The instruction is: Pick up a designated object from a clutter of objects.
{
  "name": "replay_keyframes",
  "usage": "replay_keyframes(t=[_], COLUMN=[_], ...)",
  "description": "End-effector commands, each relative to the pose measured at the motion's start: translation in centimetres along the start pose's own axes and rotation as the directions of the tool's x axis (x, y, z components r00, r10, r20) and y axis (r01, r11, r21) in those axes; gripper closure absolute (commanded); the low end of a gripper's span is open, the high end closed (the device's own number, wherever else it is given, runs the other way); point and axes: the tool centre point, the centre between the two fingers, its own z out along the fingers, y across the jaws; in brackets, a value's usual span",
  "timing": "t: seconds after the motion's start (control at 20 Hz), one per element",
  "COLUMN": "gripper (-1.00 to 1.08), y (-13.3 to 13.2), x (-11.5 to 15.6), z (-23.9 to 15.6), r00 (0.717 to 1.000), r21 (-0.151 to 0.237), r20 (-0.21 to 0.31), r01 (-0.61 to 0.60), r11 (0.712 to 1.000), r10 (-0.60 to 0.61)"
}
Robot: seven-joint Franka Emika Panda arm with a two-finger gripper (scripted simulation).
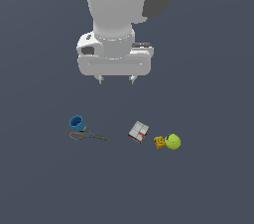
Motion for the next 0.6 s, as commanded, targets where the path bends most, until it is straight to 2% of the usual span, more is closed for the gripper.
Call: replay_keyframes(t=[0.0,0.3,0.55], gripper=[-0.92,-0.92,-0.92], y=[0.3,1.5,2.8], x=[0.4,1.6,2.8], z=[0.5,2.4,4.6], r00=[1.000,0.992,0.974], r21=[0.000,-0.002,-0.002], r20=[0.000,0.001,0.002], r01=[0.028,0.124,0.228], r11=[1.000,0.992,0.974], r10=[-0.028,-0.124,-0.228])
